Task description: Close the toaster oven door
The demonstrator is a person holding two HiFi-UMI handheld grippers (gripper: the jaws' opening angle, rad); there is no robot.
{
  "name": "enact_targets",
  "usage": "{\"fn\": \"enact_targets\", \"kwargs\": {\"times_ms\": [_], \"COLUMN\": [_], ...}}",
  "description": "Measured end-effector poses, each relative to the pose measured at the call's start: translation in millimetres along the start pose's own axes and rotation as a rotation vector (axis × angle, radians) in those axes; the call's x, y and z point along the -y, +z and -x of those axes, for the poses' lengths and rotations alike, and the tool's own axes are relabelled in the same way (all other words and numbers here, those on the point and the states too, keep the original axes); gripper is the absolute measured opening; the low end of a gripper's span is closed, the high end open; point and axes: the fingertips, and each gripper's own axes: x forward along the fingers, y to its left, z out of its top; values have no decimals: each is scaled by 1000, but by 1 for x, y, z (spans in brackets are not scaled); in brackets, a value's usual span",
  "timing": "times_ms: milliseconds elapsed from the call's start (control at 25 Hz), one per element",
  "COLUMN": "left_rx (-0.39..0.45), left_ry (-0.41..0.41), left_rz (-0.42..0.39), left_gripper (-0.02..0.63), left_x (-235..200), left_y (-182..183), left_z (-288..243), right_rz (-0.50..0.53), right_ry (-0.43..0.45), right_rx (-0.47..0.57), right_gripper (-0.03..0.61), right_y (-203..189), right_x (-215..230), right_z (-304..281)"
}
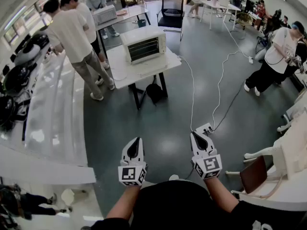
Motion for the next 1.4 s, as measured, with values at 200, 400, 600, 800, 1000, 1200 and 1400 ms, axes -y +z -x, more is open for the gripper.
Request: {"fn": "enact_targets", "kwargs": {"times_ms": [200,400,600,800,1000,1200,1400], "left_rx": [9,31,24,23,6,2,-31], "left_ry": [0,-33,-55,-74,-80,-76,-84], "left_rz": [45,15,-1,5,26,31,58], "left_gripper": [20,20,20,20,20,20,20], "left_x": [14,44,60,63,55,28,-9], "left_y": [5,7,1,-4,-6,-12,-19], "left_z": [-12,-17,-27,-48,-81,-124,-180], "right_rz": [2,-30,-17,-27,-130,-84,-36], "right_ry": [-9,18,28,8,-29,-21,-18], "right_rx": [18,26,15,2,-2,-29,-62], "right_gripper": [21,21,21,21,21,21,21], "right_y": [3,0,-8,-13,-12,-10,-6], "right_x": [10,16,22,32,51,60,70], "right_z": [-2,3,5,-4,-34,-87,-153]}}
